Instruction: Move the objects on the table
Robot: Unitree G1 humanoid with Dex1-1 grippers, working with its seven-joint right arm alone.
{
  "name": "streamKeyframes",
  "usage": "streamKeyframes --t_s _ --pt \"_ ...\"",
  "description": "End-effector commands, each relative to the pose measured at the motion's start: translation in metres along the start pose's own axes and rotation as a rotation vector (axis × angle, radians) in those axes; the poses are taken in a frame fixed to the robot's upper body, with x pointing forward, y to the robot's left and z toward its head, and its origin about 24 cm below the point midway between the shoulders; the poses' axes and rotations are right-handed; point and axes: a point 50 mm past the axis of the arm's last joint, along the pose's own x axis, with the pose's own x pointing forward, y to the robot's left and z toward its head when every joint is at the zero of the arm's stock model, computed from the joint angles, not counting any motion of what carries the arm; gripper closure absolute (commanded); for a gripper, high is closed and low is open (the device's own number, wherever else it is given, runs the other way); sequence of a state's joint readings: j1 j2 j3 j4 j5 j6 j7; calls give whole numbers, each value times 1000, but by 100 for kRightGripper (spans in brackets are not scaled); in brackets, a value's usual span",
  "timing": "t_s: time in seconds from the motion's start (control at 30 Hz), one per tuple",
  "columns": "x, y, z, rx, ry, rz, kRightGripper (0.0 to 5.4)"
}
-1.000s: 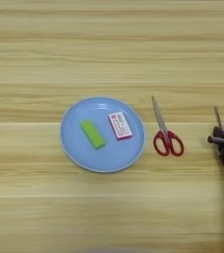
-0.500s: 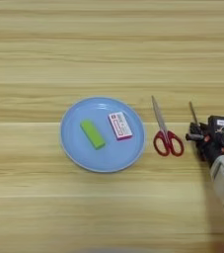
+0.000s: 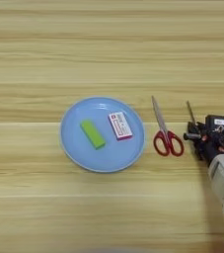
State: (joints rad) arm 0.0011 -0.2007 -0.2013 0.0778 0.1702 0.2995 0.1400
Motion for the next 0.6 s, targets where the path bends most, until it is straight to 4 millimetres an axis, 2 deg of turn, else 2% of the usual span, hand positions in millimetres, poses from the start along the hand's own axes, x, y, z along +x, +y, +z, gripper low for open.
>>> streamKeyframes --t_s 0.03,0.6 --pt "1 -3 -1 -25 26 -4 378" --pt "0 -2 5 -21 -9 5 209"
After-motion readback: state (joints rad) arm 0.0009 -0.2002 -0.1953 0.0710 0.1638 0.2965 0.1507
